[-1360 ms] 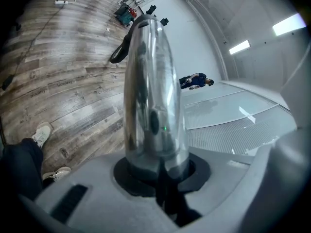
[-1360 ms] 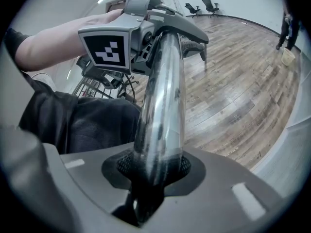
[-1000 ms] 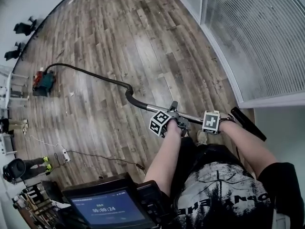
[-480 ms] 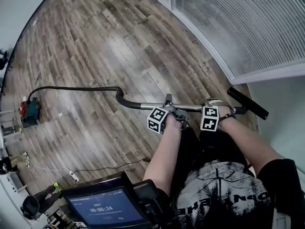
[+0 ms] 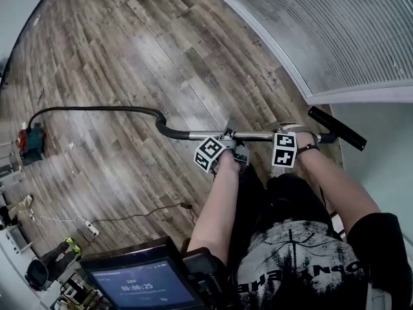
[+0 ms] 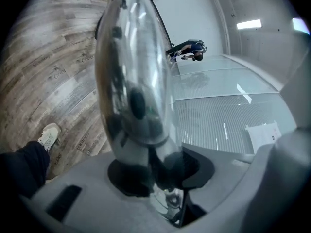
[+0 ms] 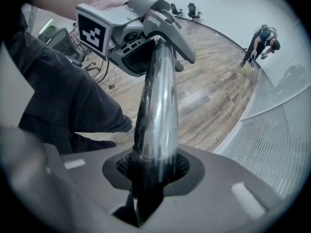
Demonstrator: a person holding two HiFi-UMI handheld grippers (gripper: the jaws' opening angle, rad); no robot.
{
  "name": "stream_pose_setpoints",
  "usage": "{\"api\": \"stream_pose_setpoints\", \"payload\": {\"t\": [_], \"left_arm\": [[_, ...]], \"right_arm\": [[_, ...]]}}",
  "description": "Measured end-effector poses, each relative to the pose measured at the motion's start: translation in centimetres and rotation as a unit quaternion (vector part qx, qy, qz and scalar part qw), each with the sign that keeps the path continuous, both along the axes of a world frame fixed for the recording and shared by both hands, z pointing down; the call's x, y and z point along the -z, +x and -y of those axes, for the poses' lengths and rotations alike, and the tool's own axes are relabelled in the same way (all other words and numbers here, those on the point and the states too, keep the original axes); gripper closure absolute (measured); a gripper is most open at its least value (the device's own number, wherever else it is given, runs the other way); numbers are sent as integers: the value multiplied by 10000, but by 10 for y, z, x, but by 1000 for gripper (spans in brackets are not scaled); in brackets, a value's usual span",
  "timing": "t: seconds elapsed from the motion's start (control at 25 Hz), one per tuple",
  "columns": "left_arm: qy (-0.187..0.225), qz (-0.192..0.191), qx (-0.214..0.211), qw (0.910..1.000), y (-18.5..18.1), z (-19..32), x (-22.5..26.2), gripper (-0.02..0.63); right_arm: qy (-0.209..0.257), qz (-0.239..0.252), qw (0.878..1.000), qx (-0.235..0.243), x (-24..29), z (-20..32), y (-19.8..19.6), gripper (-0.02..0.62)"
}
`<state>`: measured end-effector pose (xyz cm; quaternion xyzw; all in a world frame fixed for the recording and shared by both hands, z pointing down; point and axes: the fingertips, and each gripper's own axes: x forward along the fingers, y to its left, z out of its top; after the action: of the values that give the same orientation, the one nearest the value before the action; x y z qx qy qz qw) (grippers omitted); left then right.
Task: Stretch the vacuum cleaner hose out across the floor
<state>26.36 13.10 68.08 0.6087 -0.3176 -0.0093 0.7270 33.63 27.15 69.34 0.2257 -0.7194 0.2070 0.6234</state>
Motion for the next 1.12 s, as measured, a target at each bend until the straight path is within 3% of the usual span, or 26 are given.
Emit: {"api": "stream_pose_setpoints", "payload": {"t": [0.16,0.36,0.48,0.52,0.6,0.64,0.76,0.96,1.12], "left_arm": [[-31,50,-170,9998,11,-20,-11,441],[11,256,-286,9993,15,-46,-24,397],[208,577,-633,9961,13,-59,-23,421],[339,755,-827,9931,13,-62,-21,439],[658,1129,-1212,9840,11,-63,-18,583],[815,1280,-1379,9788,10,-62,-17,606],[1192,1495,-1733,9661,12,-60,-18,606],[1494,1493,-1936,9581,19,-56,-50,606],[1799,1634,-2123,9465,27,-47,-96,606]], "right_arm": [[9,-39,9998,219,-14,-3,17,489],[72,122,9999,53,-42,-9,25,488],[37,185,9997,-136,-53,-8,28,486],[8,190,9996,-199,-56,-6,30,486],[-43,184,9994,-279,-62,-2,35,486],[-70,181,9994,-296,-66,-1,37,486],[-153,129,9994,-299,-84,-4,48,486],[-227,42,9994,-251,-135,-17,64,485],[-106,163,9994,-295,-190,-28,81,485]]}}
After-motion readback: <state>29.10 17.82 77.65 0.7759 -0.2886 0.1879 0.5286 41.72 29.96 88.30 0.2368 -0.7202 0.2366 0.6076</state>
